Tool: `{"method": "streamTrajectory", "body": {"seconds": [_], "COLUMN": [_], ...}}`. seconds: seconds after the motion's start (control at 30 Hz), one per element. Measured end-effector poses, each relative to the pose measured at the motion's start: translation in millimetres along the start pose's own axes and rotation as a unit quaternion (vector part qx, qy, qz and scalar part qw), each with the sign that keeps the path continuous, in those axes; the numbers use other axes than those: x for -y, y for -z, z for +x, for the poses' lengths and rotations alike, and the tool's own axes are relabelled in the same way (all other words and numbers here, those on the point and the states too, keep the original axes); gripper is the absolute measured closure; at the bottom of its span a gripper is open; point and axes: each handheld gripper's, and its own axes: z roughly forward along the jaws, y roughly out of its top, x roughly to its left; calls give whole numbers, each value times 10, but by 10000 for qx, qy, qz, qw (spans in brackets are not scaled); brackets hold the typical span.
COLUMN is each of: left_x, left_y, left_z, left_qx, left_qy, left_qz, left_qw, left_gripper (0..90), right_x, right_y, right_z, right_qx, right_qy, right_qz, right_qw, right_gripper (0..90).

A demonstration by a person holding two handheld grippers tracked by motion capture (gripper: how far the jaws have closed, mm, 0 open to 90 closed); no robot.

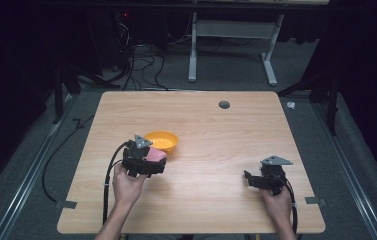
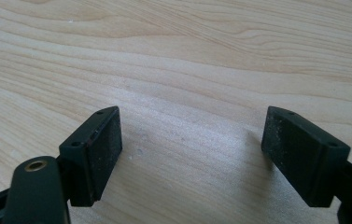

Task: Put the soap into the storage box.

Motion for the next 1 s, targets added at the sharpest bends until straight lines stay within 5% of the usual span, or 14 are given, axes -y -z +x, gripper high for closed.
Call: {"method": "streamTrajectory", "body": {"seconds": [1.0], "left_x": [-373], "left_y": [-235], "left_z": [70], "left_qx": [29], "left_qy": [275], "left_qz": [180], "left_qw": [9995], "left_gripper": [136], "right_x": [0], "right_y": [1], "right_z": [0], "right_qx": [-13], "right_qy": [16], "right_qz": [-1], "right_qw": [10000], "right_gripper": [209]}}
